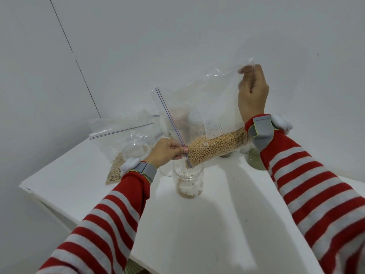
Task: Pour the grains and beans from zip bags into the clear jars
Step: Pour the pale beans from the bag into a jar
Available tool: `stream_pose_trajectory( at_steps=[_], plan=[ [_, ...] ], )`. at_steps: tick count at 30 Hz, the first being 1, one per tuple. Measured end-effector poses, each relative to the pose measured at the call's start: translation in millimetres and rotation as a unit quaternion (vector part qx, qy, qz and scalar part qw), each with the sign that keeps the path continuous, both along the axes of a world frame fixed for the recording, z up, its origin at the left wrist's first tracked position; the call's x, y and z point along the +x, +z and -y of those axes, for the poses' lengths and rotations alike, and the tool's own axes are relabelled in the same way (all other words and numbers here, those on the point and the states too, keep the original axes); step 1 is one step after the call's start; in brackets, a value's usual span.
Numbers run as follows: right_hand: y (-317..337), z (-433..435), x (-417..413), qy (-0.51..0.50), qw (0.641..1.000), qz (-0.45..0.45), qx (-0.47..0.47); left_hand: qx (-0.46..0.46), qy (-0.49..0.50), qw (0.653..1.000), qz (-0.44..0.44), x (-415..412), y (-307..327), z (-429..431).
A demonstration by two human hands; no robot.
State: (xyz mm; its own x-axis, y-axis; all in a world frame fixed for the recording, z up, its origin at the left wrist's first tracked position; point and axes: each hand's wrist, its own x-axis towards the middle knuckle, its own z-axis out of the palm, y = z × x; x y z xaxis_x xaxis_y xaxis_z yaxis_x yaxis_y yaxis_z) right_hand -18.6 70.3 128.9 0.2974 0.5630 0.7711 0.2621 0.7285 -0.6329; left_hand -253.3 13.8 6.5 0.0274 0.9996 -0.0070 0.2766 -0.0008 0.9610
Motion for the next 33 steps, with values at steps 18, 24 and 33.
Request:
stream_pose_trajectory(
  at_steps=[18, 24, 33],
  plan=[
    [0.3, 0.9, -2.9, -0.009, 1.0, 0.013, 0.009, -0.006, -0.004, 1.0, 0.001, 0.5, -0.4, 2.7],
    [1.3, 3.0, -4.6, -0.013, 1.0, 0.019, 0.011, -0.002, -0.017, 1.0, 0.005, -0.3, 0.6, 3.8],
    [-1.0, 2.2, -3.5, -0.015, 1.0, 0.021, -0.002, 0.006, -0.02, 1.0, -0.005, -1.1, -2.1, 3.4]
  ],
)
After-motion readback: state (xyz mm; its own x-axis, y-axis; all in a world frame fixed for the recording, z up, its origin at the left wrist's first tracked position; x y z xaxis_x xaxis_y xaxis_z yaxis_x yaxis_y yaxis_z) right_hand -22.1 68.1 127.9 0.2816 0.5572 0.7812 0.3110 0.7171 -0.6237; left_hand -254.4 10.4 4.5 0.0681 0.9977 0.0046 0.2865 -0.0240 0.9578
